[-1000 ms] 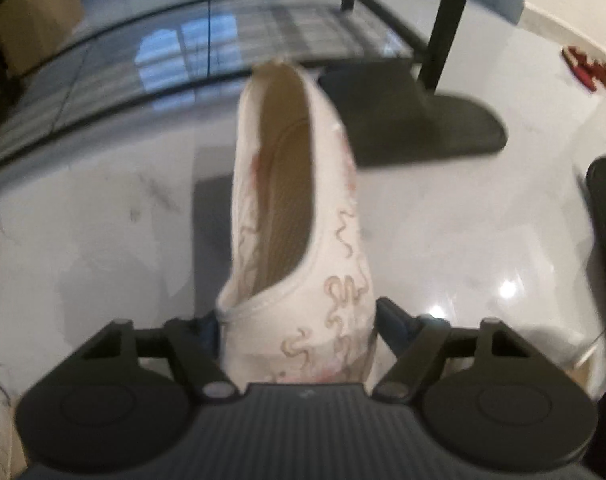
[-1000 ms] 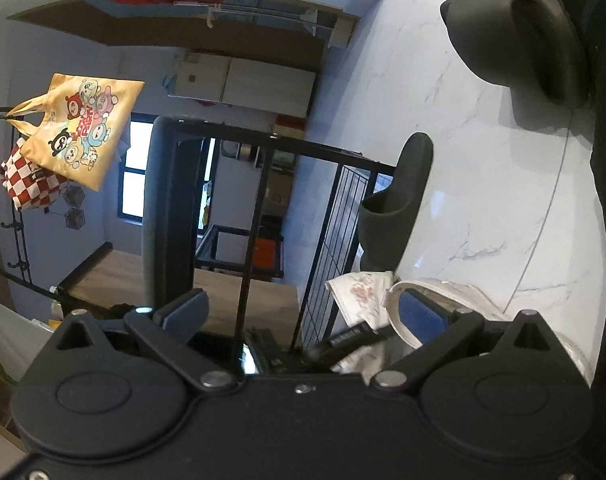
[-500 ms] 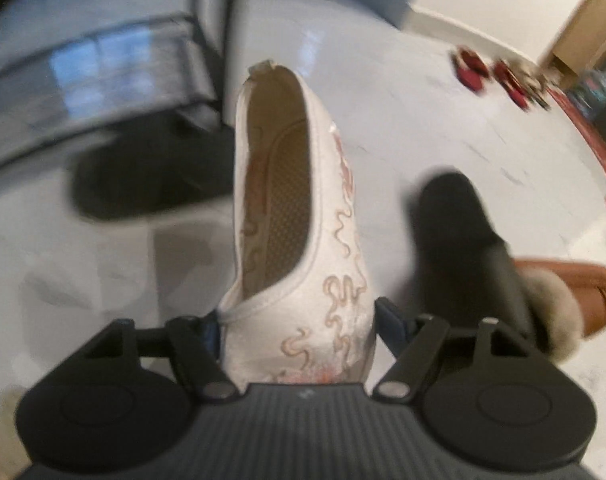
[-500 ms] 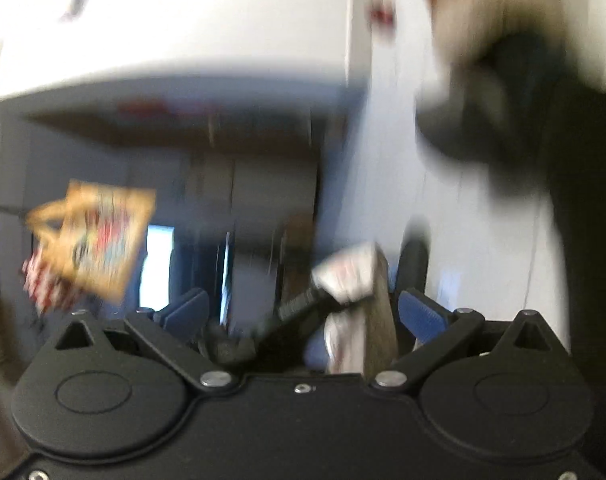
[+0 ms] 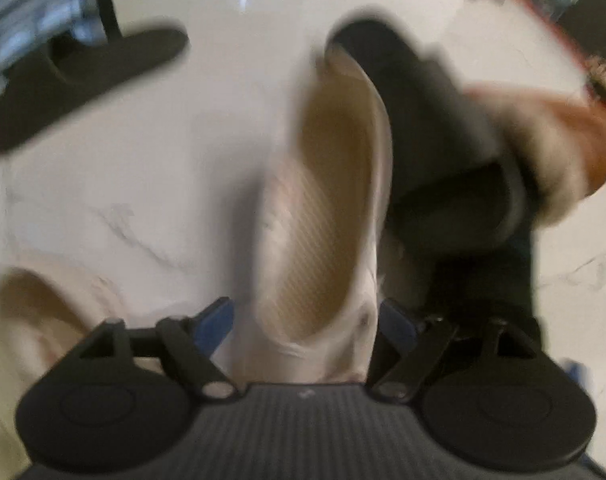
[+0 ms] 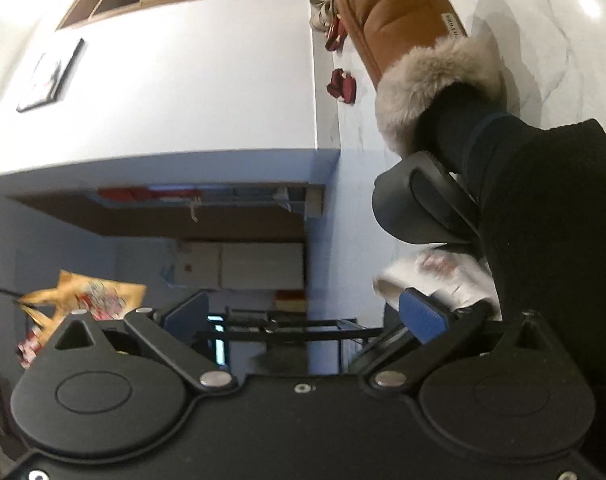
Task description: Organize scattered shoes
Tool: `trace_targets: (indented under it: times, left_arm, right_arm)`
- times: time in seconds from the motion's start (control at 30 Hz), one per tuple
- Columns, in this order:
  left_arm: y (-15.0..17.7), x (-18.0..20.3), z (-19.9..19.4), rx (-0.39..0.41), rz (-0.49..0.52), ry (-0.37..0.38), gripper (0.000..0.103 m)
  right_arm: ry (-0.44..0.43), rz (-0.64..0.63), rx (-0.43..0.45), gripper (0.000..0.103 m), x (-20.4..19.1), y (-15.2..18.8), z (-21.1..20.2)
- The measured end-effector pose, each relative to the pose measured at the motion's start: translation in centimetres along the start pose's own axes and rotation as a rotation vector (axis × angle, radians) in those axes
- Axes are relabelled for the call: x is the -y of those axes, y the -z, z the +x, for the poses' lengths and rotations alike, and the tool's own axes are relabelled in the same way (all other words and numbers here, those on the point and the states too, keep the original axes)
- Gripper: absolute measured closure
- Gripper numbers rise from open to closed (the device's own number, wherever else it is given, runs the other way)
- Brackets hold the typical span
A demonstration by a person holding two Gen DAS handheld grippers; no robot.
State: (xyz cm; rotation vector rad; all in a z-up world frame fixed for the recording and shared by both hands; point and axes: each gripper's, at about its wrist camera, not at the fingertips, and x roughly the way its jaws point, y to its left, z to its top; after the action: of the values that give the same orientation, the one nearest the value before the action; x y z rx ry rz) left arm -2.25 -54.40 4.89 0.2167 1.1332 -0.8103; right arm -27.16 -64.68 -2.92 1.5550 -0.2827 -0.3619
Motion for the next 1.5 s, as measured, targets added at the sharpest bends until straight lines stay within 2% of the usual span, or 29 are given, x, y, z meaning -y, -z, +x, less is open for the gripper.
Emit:
trace_targets:
  times: [0.1,0.17,0.23,0.27,0.4,0.43,0.5,0.57,0.63,0.7,0.8,0.87,0.93,1.03,1.13,1.2,1.37,1.43,1.5]
  left_arm:
    - [1.4,-3.0,-5.4,0.137,-0.053,0.011,0.010]
    - [4.0,-6.5,-10.0,0.243,-0.095,-0.031,0.009]
    - [6.4,-9.1,-12.9,0.296,-0.108,-0.080,0.007]
    - [7.7,-10.3,-14.0,0.309,-0.104,-0.102,0.007]
    - [12.9,-15.0,-18.5,0.364,-0.093,-0.186,0.006]
    - [14.0,-15.8,-19.1,0.372,-0.098,-0.197,0.006]
    - [16.2,-17.4,-20.2,0.380,-0.120,-0.216,0.006]
    - [18.3,-18.9,-21.1,0.379,-0.148,-0.233,0.006]
    - [19.3,-18.7,-21.4,0.352,-0.174,-0.254,0.006]
    - [19.8,-19.1,-21.4,0.324,-0.172,-0.276,0.005]
    - [20.3,-18.9,-21.2,0.280,-0.153,-0.350,0.001]
    - [20.1,-18.8,-20.5,0.253,-0.159,-0.377,0.001]
    - [19.8,-18.9,-19.9,0.218,-0.173,-0.402,0.001]
    - [19.5,-19.0,-19.6,0.195,-0.203,-0.409,0.001]
    - [17.9,-19.1,-18.1,0.178,-0.243,-0.430,0.001]
    - [17.1,-19.1,-17.6,0.181,-0.266,-0.445,0.001]
    - [15.8,-19.0,-15.4,0.192,-0.287,-0.468,0.001]
    - [15.6,-18.9,-14.1,0.161,-0.271,-0.469,0.001]
    - [15.5,-18.7,-13.0,0.128,-0.257,-0.464,0.001]
  right_arm:
    - [0.041,0.014,-0.016,0.000,0.3,0.1,0.6]
    - [0.071,-0.001,-0.029,0.000,0.3,0.4,0.8]
    - [0.105,-0.053,-0.053,0.000,-0.2,0.8,1.2]
    - [0.135,-0.101,-0.075,0.000,-0.5,1.3,1.5]
    - [0.355,-0.377,-0.169,0.000,-3.6,4.9,2.8]
    - [0.402,-0.444,-0.194,0.000,-4.7,5.6,2.7]
    - [0.512,-0.688,-0.293,0.000,-8.7,8.2,3.0]
    - [0.553,-0.874,-0.358,0.000,-12.5,10.2,3.1]
    - [0.589,-1.050,-0.419,0.000,-16.6,12.2,3.3]
    - [0.627,-1.158,-0.445,0.000,-19.6,13.5,3.7]
    - [0.705,-1.302,-0.459,0.000,-22.1,15.0,4.9]
    - [0.786,-1.344,-0.489,0.000,-21.6,15.1,6.2]
    - [0.875,-1.361,-0.555,0.000,-20.0,14.5,8.2]
    - [0.912,-1.422,-0.605,0.000,-17.9,14.0,10.0]
    - [0.956,-1.503,-0.691,0.000,-14.3,13.4,13.3]
    - [0.988,-1.512,-0.747,0.000,-11.6,12.7,16.0]
    - [0.993,-1.474,-0.795,0.000,-6.6,11.6,20.6]
    - [1.016,-1.461,-0.822,0.000,-5.0,11.6,21.6]
    - [1.075,-1.474,-0.852,0.000,-2.2,11.7,22.8]
